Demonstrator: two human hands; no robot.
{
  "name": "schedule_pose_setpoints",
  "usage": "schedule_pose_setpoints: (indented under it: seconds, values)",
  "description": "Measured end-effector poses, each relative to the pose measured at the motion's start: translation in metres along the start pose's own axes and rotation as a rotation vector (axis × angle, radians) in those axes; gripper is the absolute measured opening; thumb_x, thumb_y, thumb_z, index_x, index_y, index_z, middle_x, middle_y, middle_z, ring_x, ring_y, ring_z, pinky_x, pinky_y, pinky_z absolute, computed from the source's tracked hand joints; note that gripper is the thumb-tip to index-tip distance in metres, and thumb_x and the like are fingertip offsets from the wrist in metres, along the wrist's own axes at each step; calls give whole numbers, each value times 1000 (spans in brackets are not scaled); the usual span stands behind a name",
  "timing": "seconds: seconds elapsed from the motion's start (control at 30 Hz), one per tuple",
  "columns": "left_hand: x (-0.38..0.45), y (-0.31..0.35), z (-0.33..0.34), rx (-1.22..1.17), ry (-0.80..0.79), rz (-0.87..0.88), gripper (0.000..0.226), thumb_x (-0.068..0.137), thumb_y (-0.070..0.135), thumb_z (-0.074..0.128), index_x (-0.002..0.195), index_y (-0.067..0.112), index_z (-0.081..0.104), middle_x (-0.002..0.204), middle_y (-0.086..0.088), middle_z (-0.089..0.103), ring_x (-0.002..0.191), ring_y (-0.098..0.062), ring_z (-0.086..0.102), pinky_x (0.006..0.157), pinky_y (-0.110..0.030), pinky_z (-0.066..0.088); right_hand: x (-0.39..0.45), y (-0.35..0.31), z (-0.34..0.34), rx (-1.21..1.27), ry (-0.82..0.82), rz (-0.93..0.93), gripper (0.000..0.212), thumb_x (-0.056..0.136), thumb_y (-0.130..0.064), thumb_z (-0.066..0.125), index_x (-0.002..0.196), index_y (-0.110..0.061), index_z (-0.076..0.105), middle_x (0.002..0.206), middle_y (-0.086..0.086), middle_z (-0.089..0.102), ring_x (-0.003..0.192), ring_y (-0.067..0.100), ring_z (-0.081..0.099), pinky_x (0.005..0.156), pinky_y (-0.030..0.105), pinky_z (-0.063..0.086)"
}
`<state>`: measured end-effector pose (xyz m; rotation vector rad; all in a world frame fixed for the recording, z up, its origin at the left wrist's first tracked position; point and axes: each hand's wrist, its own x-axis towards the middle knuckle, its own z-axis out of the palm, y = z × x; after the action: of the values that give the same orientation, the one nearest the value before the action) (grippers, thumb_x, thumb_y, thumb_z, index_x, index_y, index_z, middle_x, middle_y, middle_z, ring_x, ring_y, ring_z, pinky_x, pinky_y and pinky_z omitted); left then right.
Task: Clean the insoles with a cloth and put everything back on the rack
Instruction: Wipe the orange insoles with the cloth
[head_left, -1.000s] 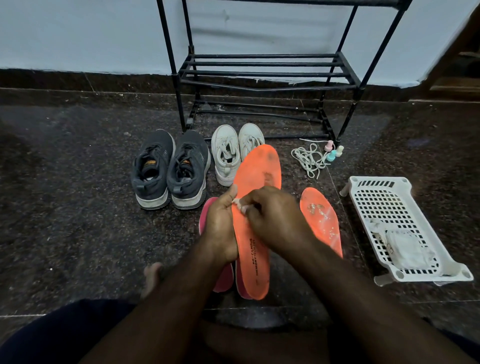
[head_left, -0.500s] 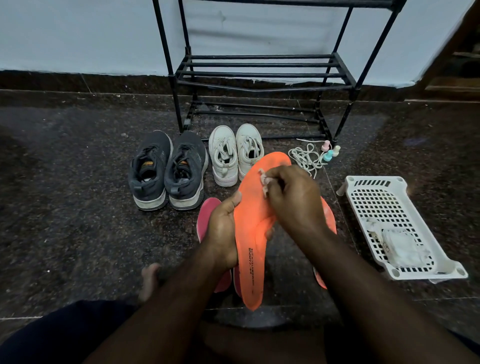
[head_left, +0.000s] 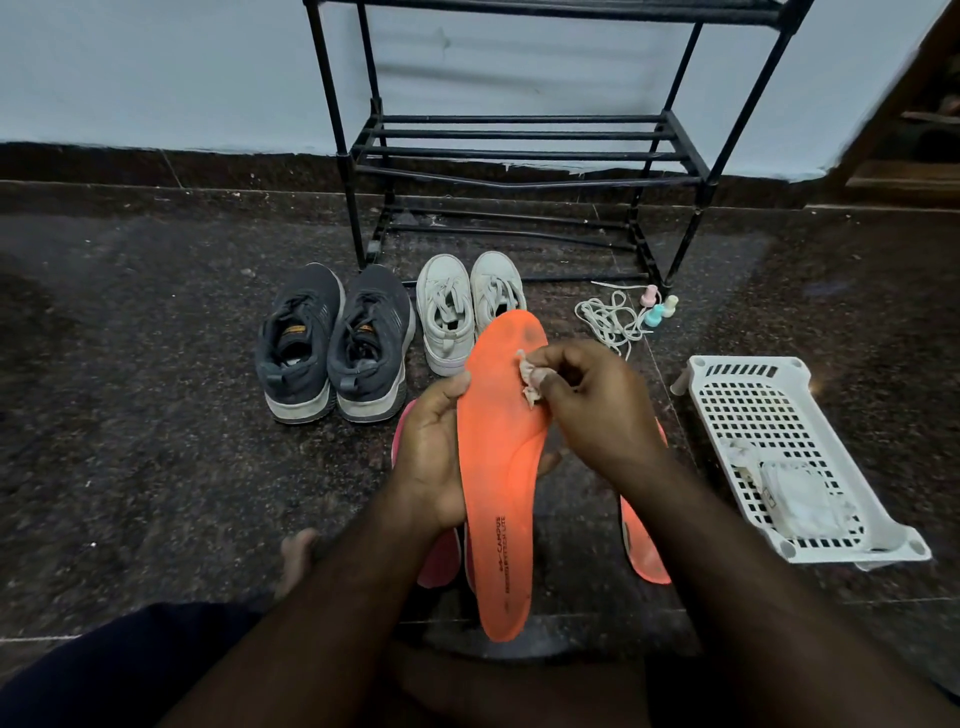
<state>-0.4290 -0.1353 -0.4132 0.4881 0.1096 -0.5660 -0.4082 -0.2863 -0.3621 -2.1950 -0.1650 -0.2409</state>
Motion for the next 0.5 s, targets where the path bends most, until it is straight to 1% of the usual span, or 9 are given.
schedule_pose_setpoints:
  seconds: [0.07, 0.1, 0.13, 0.17, 0.23, 0.27, 0.33, 0.43, 0.5]
  values:
    - [-1, -1, 4, 5, -2, -2, 59, 91, 41, 44, 138, 7, 56, 128, -18, 61, 113, -35, 59, 97, -51, 47, -3, -2, 5, -63, -3, -78, 17, 85, -7, 67, 95, -18, 74, 95, -6, 66, 90, 7, 60, 86, 23, 48]
    - [-1, -1, 5, 9, 5, -3, 54, 92, 41, 41, 127, 7, 64, 119, -16, 66, 105, -32, 64, 92, -48, 51, -5, -4, 9, -102, 1, -135, 18, 84, -5, 67, 96, -16, 74, 95, -4, 65, 92, 8, 58, 86, 17, 44]
    - [0, -2, 4, 21, 23, -4, 51, 93, 41, 39, 117, 8, 70, 110, -14, 70, 100, -30, 67, 91, -44, 52, -7, -5, 14, -133, 1, -192, 18, 83, -4, 67, 97, -13, 74, 95, 0, 66, 93, 10, 58, 85, 15, 42]
    - [2, -3, 3, 33, 46, 0, 51, 94, 42, 38, 109, 9, 74, 104, -13, 72, 97, -28, 68, 93, -42, 51, -9, -6, 19, -159, -10, -229, 17, 82, -6, 67, 96, -11, 74, 94, 3, 67, 92, 15, 59, 85, 18, 44]
    - [4, -1, 0, 37, 91, 6, 54, 97, 48, 38, 103, 10, 76, 99, -13, 73, 98, -28, 68, 103, -43, 43, -16, -9, 31, -213, -61, -238, 16, 81, -12, 65, 94, -11, 74, 92, 6, 69, 88, 23, 64, 83, 33, 50]
    - [5, 0, -2, 40, 106, 10, 56, 98, 51, 38, 103, 10, 76, 99, -13, 73, 99, -28, 68, 104, -43, 41, -20, -11, 35, -231, -93, -238, 17, 81, -15, 63, 93, -12, 74, 92, 6, 69, 87, 24, 65, 81, 36, 51]
    - [7, 0, -6, 34, 103, 10, 59, 98, 54, 38, 107, 10, 76, 103, -15, 72, 102, -30, 65, 104, -45, 39, -20, -12, 36, -224, -104, -248, 18, 80, -17, 62, 92, -14, 75, 90, 5, 69, 86, 23, 65, 81, 35, 50]
    - [7, -1, -6, 11, 82, 11, 59, 99, 55, 36, 122, 10, 68, 117, -15, 66, 108, -31, 59, 101, -45, 38, -7, -11, 23, -197, 64, -203, 13, 80, -10, 65, 90, -11, 74, 89, 5, 68, 87, 23, 63, 82, 32, 46]
    - [7, -4, -5, 24, 73, -8, 59, 99, 55, 37, 126, 11, 66, 123, -15, 59, 110, -32, 53, 102, -48, 34, -1, -9, 17, -208, 149, -170, 14, 79, -4, 65, 89, -9, 74, 89, 6, 68, 88, 23, 63, 83, 27, 44]
